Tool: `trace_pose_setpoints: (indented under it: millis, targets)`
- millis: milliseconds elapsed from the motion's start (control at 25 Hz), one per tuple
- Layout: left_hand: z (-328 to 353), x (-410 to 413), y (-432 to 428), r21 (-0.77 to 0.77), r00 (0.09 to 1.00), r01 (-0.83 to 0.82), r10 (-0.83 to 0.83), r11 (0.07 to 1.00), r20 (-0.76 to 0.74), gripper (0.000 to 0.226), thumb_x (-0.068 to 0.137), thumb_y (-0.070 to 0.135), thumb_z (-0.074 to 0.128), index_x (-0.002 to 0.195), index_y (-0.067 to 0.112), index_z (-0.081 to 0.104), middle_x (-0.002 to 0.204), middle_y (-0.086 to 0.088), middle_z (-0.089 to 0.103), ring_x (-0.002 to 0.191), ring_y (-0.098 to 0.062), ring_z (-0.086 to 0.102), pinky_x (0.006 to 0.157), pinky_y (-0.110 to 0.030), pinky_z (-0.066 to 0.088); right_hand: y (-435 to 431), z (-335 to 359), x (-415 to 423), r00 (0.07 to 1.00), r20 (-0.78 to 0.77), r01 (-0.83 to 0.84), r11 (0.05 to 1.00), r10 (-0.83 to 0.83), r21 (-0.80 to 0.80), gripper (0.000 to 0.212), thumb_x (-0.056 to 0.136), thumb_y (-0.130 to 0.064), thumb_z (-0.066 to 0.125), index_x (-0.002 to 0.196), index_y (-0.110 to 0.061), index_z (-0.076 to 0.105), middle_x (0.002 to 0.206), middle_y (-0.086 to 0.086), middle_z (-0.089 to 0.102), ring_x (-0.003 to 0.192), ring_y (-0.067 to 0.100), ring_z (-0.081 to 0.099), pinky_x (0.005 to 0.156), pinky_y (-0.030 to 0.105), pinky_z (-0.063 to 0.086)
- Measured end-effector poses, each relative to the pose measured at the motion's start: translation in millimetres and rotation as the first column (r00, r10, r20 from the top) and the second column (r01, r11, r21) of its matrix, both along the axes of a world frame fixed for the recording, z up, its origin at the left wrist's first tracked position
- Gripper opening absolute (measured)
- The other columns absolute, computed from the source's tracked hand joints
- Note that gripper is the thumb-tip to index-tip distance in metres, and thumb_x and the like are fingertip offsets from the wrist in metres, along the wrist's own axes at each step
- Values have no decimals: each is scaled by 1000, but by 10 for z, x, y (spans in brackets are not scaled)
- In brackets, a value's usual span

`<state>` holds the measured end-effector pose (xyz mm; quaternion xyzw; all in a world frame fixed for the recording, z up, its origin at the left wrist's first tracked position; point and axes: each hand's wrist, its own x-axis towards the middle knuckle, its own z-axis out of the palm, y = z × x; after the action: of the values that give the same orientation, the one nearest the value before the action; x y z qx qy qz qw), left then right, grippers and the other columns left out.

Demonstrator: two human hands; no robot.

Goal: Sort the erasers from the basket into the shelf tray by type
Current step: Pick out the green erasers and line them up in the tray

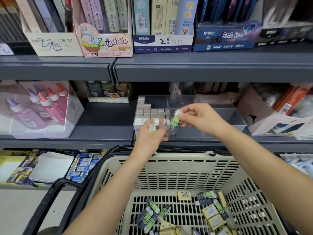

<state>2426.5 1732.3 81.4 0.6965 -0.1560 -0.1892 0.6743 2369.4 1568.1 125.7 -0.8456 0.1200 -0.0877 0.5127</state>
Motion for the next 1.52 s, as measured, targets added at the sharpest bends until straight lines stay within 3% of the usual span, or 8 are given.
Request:
trace_pose_setpoints:
  millis: [120,280,480,640,1000,1160,1320,1520]
  targets:
    - [-46,87,75,95,999,-36,38,995,-20,21,88,17,54,107,14,46,61,6,58,44,-9,50,56,-23,44,-246,29,119,982,55,178,984,-178,18,4,86,-13,62,88,-16,61,69,-3,67,53,-1,62,53,16,48]
    - [-77,106,130,142,1000,3,-2,990,-14,8,84,16,56,89,18,50,60,6,45,44,-8,38,50,-26,35,-358,-72,342,964,37,263,964,-262,-42,16,85,-11,65,77,-23,58,78,4,66,67,15,64,76,30,54]
    - [-95,81,159,230,997,69,-76,971,21,20,86,8,53,91,28,53,73,5,58,49,1,52,54,-14,44,-275,-213,521,980,-80,164,966,-183,-199,10,89,-22,60,80,-25,57,84,0,68,73,16,66,77,30,52]
    - [-97,64,161,54,999,46,-45,997,-22,20,90,2,51,96,21,51,91,3,69,76,-3,67,68,-20,54,-181,-331,540,972,-191,50,918,-135,-394,17,94,-20,49,106,-17,61,95,3,68,84,19,64,75,25,48]
    - [-71,-7,141,97,987,-30,14,995,160,28,88,14,59,89,42,57,92,17,62,86,-6,59,90,-31,50,-138,-360,478,958,-276,-124,765,-72,-632,29,98,-20,36,115,-13,59,118,11,60,101,27,54,77,25,39]
    - [-1,-24,134,91,990,2,-15,996,143,25,92,19,56,87,44,59,84,17,63,70,1,59,62,-9,48,-30,-220,272,990,27,138,876,-142,-463,24,94,-19,45,108,-19,64,87,-8,68,86,12,62,84,28,49]
    - [45,-56,69,126,985,53,-73,991,155,27,94,17,51,85,40,62,79,11,65,72,-2,61,55,-14,45,112,-109,58,998,29,-50,993,53,-106,21,94,-10,49,108,-13,64,74,-8,67,62,-1,62,65,13,49]
    - [34,-79,41,152,984,99,-120,983,135,17,94,19,52,102,27,65,54,10,60,44,3,52,45,-11,40,118,-28,-77,996,42,-72,997,73,-7,7,88,-17,60,89,-19,67,73,-1,70,60,2,63,56,10,46]
